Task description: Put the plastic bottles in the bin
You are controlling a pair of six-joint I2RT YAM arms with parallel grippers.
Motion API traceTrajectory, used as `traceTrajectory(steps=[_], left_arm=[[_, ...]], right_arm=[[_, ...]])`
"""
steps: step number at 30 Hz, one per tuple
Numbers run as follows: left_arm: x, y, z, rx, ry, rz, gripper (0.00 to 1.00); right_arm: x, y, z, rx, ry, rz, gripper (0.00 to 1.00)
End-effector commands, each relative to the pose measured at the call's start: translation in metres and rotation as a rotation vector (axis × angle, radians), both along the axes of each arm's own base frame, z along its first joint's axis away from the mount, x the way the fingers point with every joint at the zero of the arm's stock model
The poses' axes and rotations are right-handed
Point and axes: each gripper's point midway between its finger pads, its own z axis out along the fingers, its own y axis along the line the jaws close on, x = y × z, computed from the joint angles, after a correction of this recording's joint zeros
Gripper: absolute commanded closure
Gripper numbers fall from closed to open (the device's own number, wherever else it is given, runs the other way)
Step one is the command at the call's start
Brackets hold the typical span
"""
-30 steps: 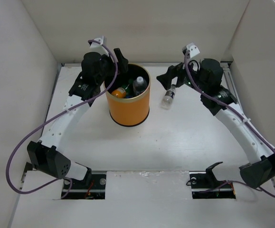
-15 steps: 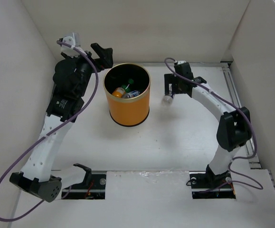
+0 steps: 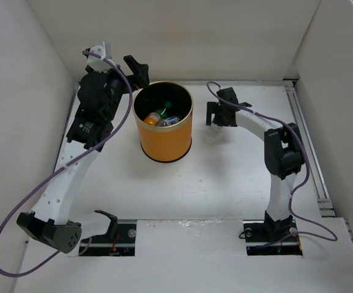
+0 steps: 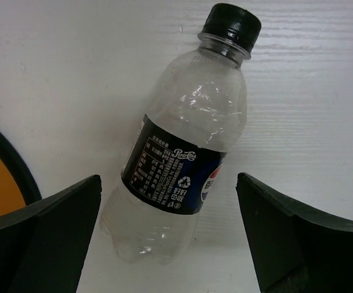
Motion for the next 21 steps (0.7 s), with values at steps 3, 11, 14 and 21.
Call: traceTrajectory(steps=[3, 11, 14, 21], left_arm=[[-0.007, 0.005, 0.024, -0.018, -0.067, 0.012, 0.0], [-0.008, 0.003, 0.024, -0.017, -0.068, 0.002, 0.0], [-0.007, 0.003, 0.019, -0.014, -0.059, 0.002, 0.0], [-0.004, -0.002, 0.015, -0.008, -0.05, -0.019, 0.0]], right_arm=[[0.0, 0.006, -0.008, 0.043, -0.022, -0.054, 0.05], [-0.002, 0.006, -0.021, 0.042, 0.0, -0.064, 0.22], [-0.005, 0.004, -0.026, 0.03, 0.017, -0.057, 0.36], [-0.016, -0.008, -0.005, 0.021, -0.028, -0.049, 0.93]])
